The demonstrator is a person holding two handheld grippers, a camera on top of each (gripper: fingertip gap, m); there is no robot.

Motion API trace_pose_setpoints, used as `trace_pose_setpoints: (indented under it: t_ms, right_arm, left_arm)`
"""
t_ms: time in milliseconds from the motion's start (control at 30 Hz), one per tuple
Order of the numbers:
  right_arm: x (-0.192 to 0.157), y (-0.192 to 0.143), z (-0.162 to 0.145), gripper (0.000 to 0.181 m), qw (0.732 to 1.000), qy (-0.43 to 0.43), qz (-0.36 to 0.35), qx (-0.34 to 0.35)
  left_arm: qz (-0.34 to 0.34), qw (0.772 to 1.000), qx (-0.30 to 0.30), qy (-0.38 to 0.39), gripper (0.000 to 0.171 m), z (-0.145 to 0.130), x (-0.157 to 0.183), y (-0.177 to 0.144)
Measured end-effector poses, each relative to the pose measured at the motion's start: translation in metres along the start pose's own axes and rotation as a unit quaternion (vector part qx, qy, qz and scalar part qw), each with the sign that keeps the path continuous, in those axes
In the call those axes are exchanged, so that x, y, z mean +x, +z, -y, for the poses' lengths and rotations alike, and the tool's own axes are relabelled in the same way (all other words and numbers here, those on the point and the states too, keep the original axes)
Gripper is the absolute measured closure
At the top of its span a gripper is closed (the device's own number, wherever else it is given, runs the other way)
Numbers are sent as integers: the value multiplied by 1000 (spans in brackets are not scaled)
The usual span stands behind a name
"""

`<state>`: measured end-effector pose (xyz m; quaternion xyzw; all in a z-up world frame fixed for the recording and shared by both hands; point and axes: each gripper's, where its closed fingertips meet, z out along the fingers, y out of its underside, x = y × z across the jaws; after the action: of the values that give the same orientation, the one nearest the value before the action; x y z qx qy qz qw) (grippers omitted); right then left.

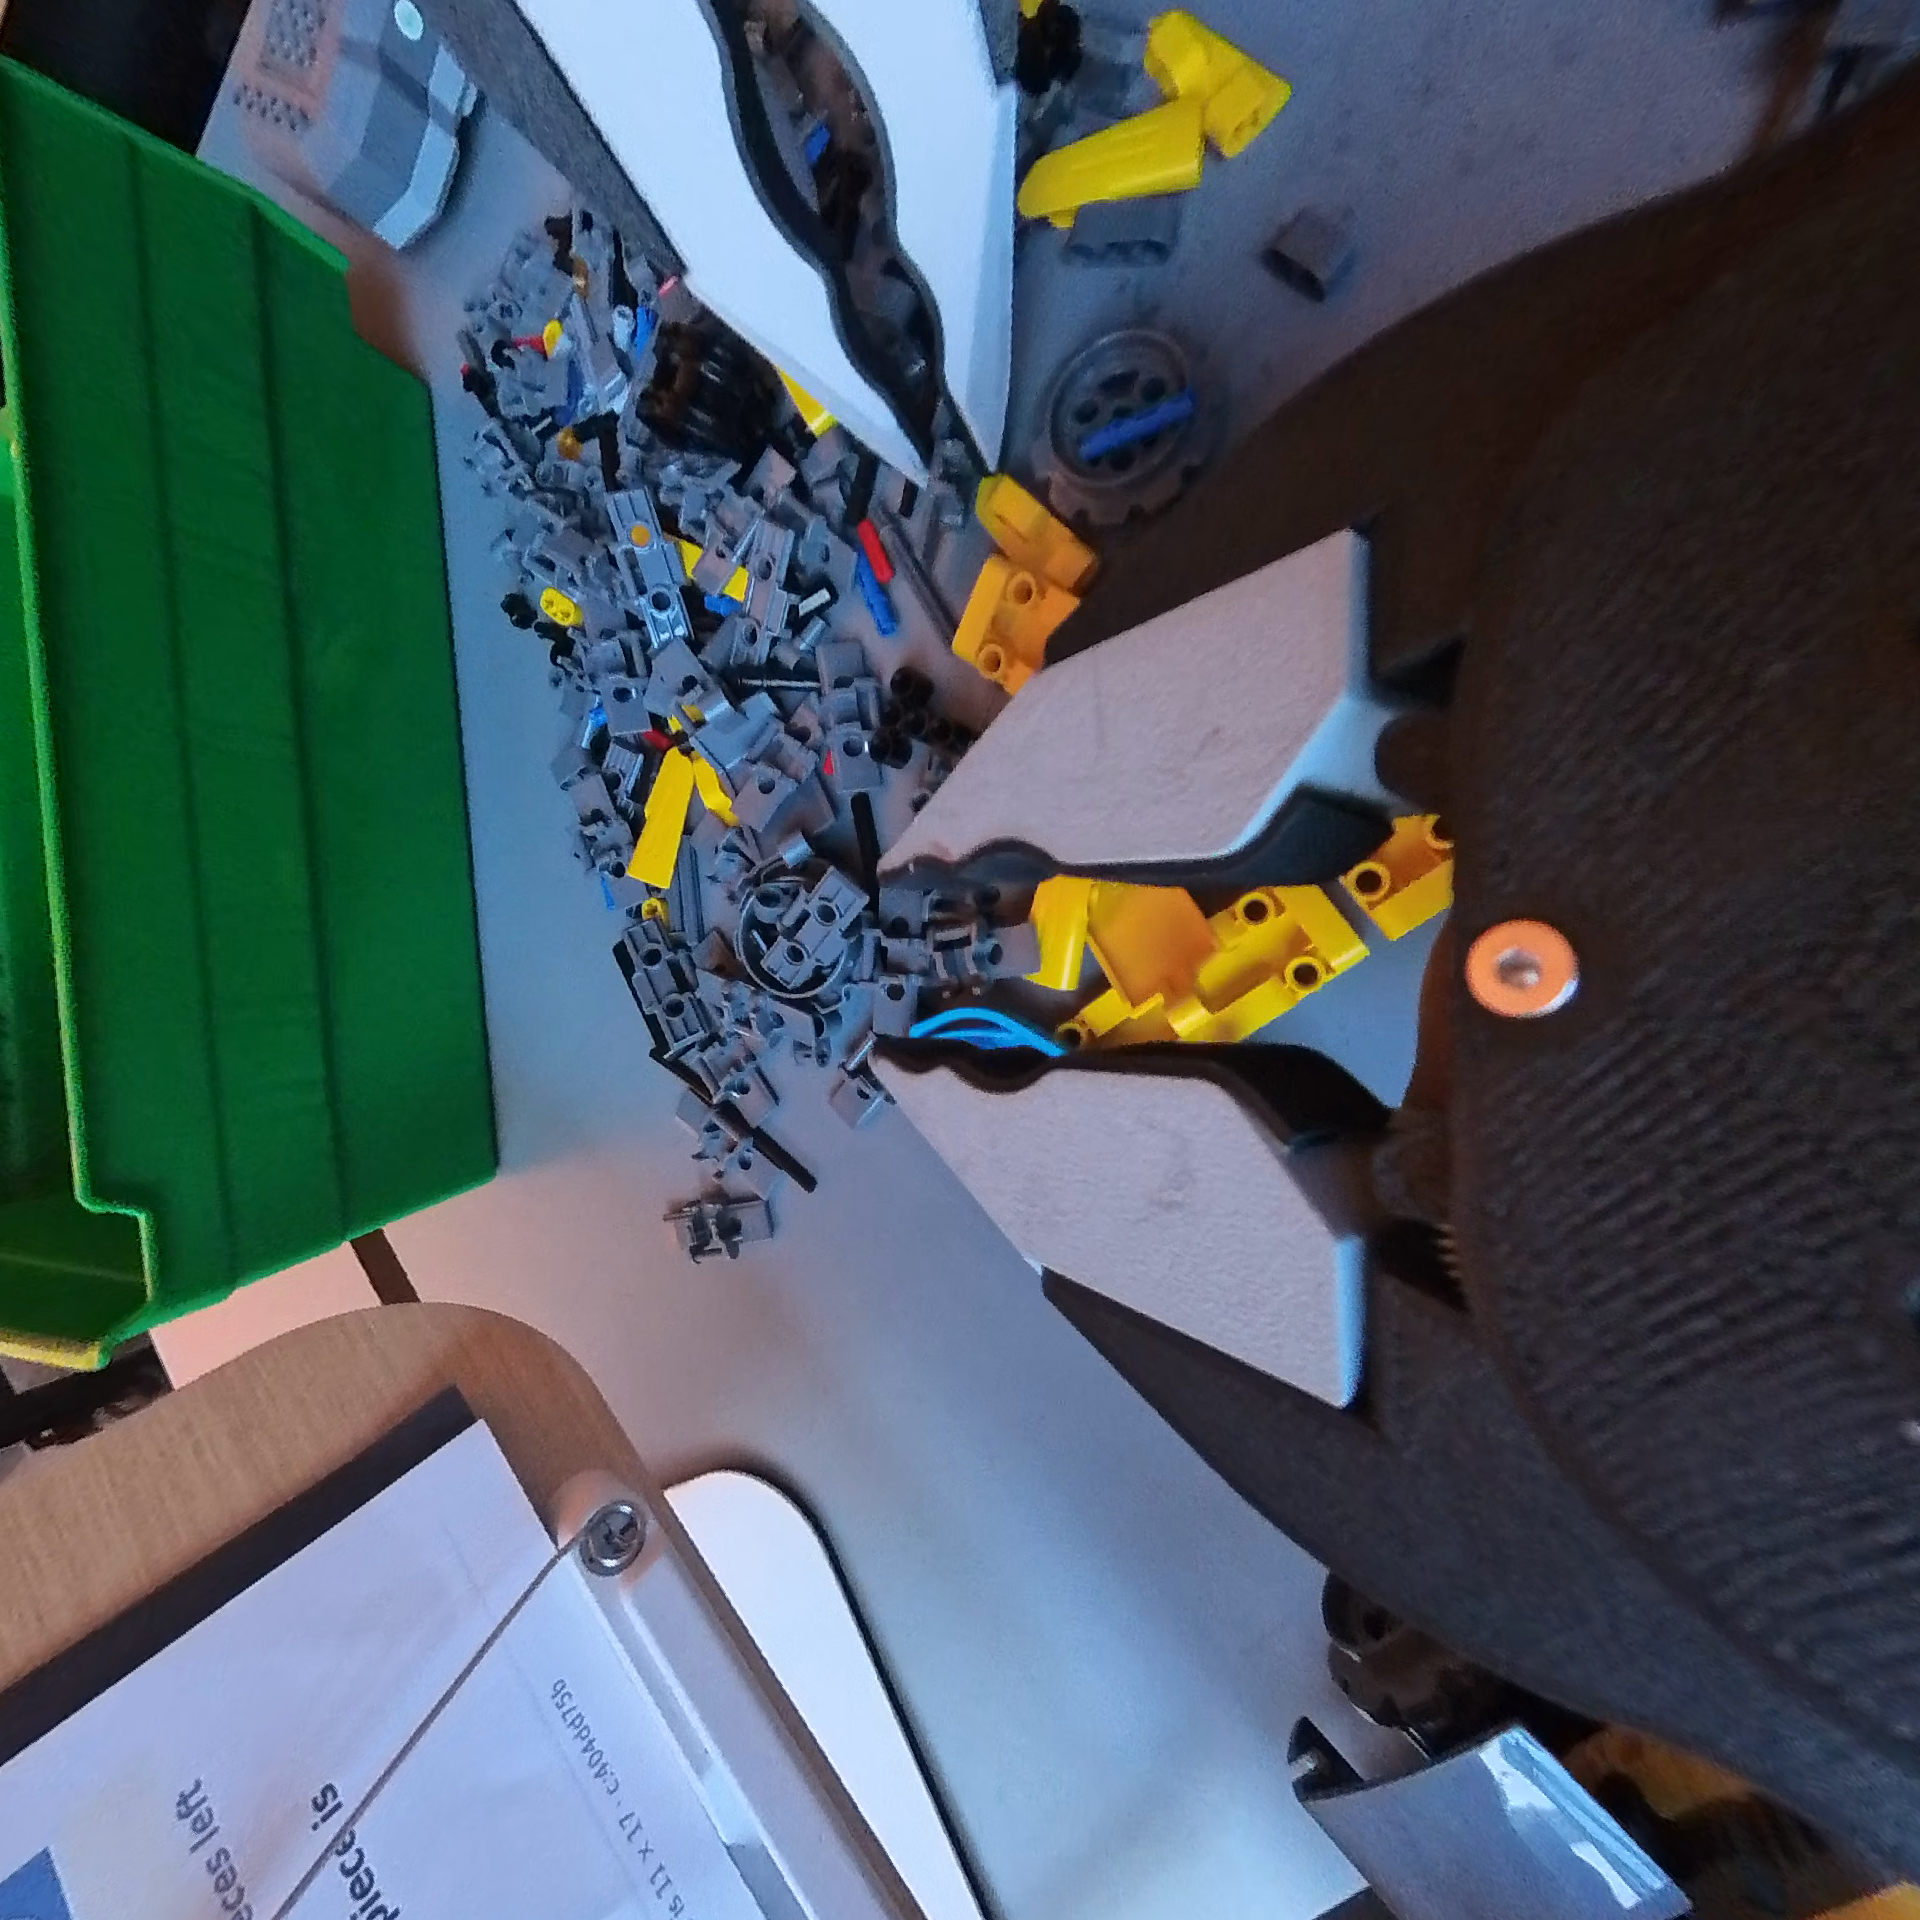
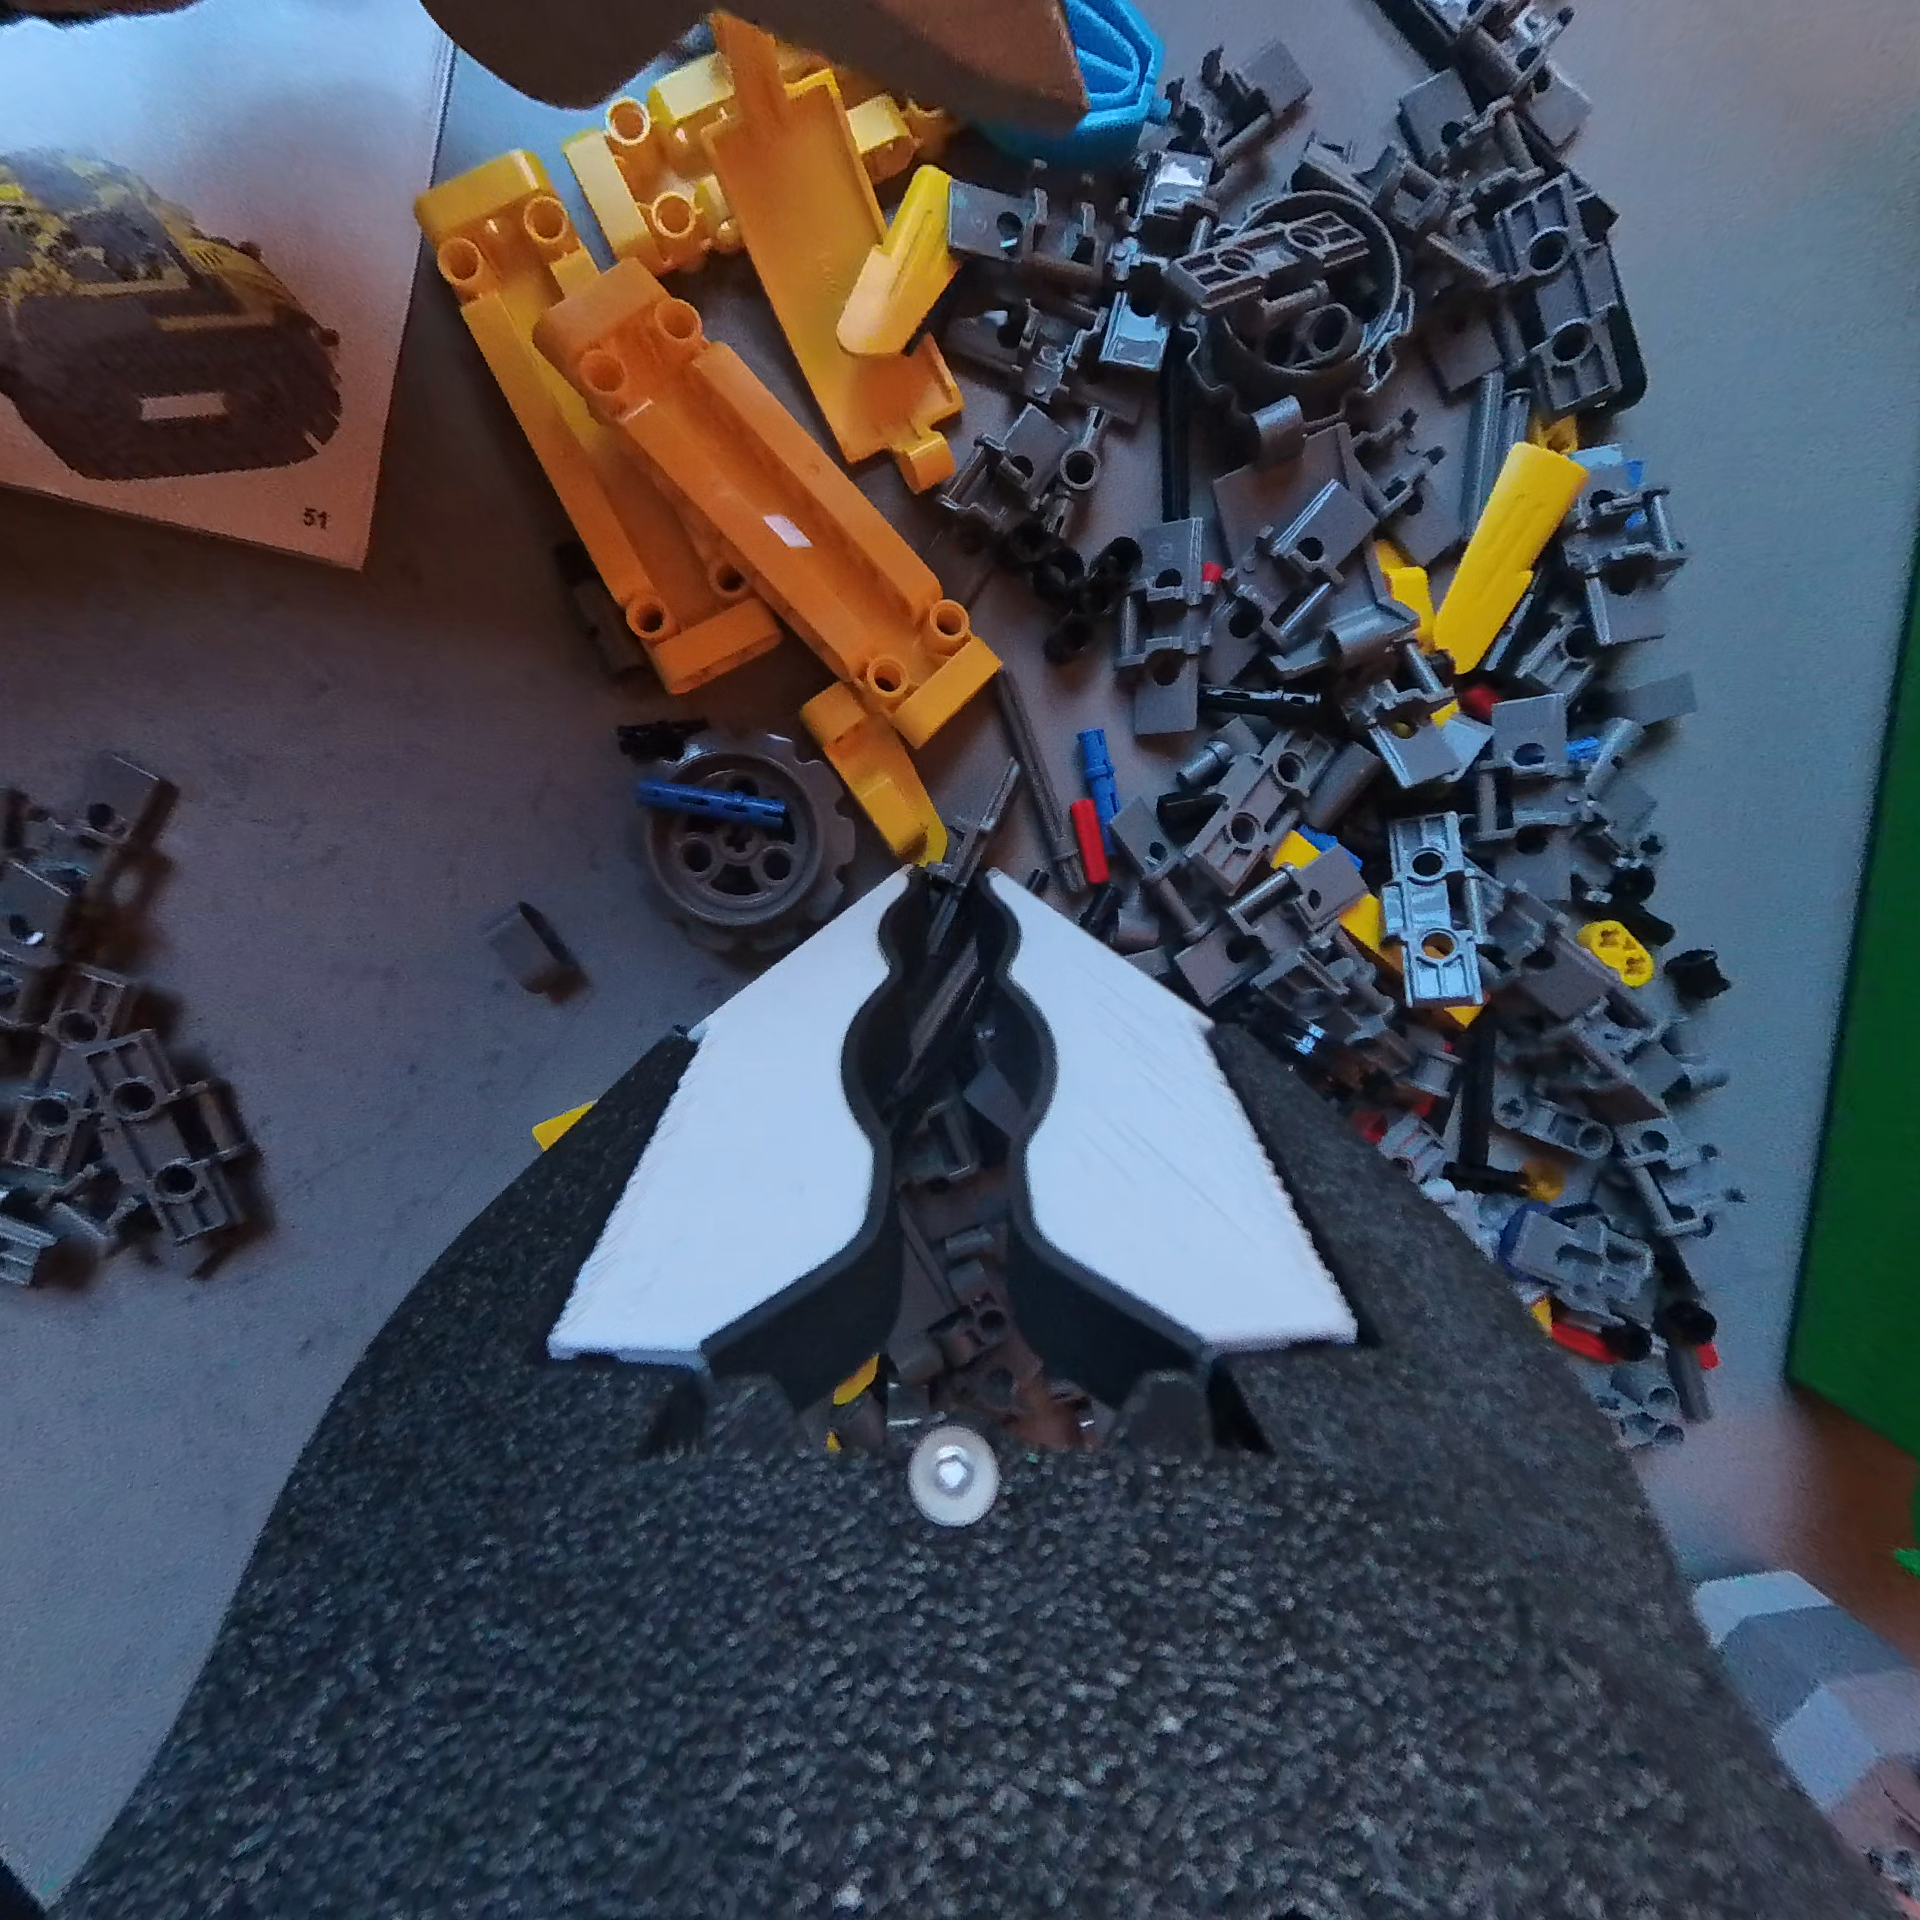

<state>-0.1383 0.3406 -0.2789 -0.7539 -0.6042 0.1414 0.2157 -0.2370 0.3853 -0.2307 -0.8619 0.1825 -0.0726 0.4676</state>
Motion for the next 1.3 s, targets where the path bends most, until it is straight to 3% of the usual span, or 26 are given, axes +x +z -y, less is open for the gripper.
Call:
trace_pose_setpoints:
  t_ms: [133, 267, 433, 600, 700, 900, 1200, 1300]
  right_arm:
    - [-8, -13, 0, 173, 1000, 5, 14, 14]
    - [-21, -47, -11, 173, 999, -5, 20, 24]
    - [-63, -83, -55, 173, 996, -18, 84, 1]
    - [-73, -79, -100, 171, 996, -18, 57, -60]
    - [-75, -77, -109, 166, 996, -20, 48, -73]
    - [-64, -94, -71, 166, 999, -11, 47, 12]
    - [28, -63, -13, 166, 987, 79, -43, 134]
    - [54, -60, 10, 165, 972, 96, -54, 208]
  left_arm:
    - [0, 1000, -2, 3, 147, -1, 1, 1]
    - [-1, 1000, -3, -2, 147, -2, -1, 1]
    - [-1, 1000, 1, 0, 147, 0, 0, 0]
    - [2, 1000, -3, 7, 147, -2, 1, 1]
    - [3, 1000, -7, 10, 147, -4, 1, 3]
    - [3, 1000, -7, 8, 147, -4, 0, 2]
    - [12, 1000, -10, 16, 147, -4, -2, 2]
    - [13, 1000, -11, 7, 147, -4, -2, 2]
